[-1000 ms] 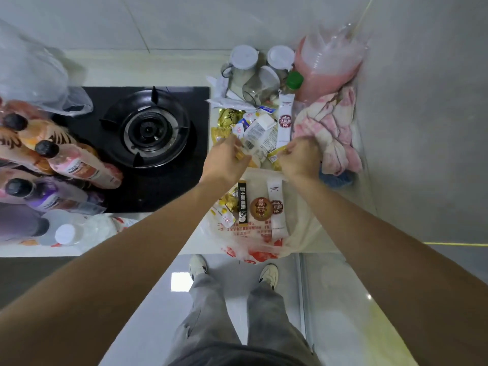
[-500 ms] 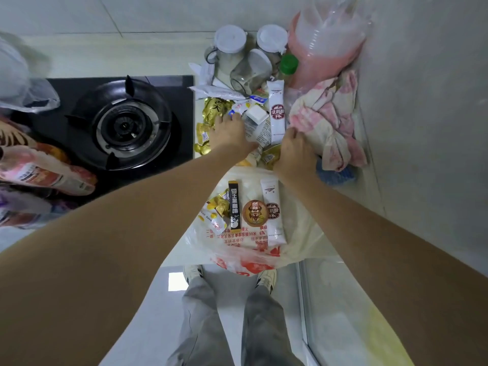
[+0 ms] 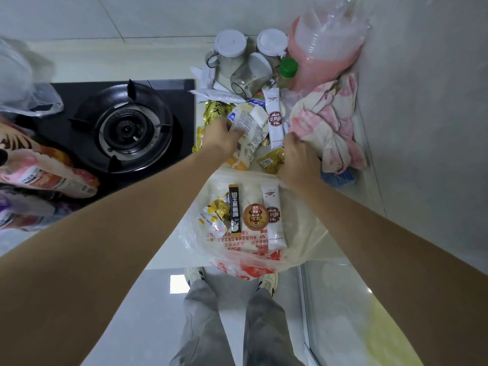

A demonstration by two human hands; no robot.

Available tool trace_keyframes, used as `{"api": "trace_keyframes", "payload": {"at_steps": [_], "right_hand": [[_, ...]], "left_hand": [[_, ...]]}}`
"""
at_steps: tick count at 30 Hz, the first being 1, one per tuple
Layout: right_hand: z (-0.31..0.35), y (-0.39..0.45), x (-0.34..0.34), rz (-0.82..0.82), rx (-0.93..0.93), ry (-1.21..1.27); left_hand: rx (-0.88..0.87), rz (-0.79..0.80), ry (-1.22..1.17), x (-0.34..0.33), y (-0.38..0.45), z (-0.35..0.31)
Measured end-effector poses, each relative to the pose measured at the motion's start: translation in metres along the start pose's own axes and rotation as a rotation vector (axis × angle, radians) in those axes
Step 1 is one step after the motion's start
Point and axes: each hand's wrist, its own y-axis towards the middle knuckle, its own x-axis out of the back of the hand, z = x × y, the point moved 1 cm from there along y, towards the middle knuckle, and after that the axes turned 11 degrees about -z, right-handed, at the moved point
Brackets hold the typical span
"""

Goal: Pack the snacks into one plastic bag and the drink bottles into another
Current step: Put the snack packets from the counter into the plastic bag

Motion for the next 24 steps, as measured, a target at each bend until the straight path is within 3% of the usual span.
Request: {"api": "trace_keyframes", "payload": {"at_steps": [9,14,18,24], "right_hand": [[-0.005,0.008,0.009,-0.156,0.03,0.045],[-0.005,0.011,0.02,-0.169,-0.248,0.418],[0.011,-0.017,0.05,-0.123,-0.521,0.797],[0.018,-0.095,0.064,-0.062,-0.673,0.956]], "left_hand": [[-0.027,-0.13,-0.203,0.036,-0.004,-0.002],[-0.058,-0.22,-0.33,0.061,-0.022,-0.001],[0.019,-0.186,-0.419,0.08,-0.054,0.004],[0.135,-0.1,-0.486,0.091,-0.133,0.025]]}}
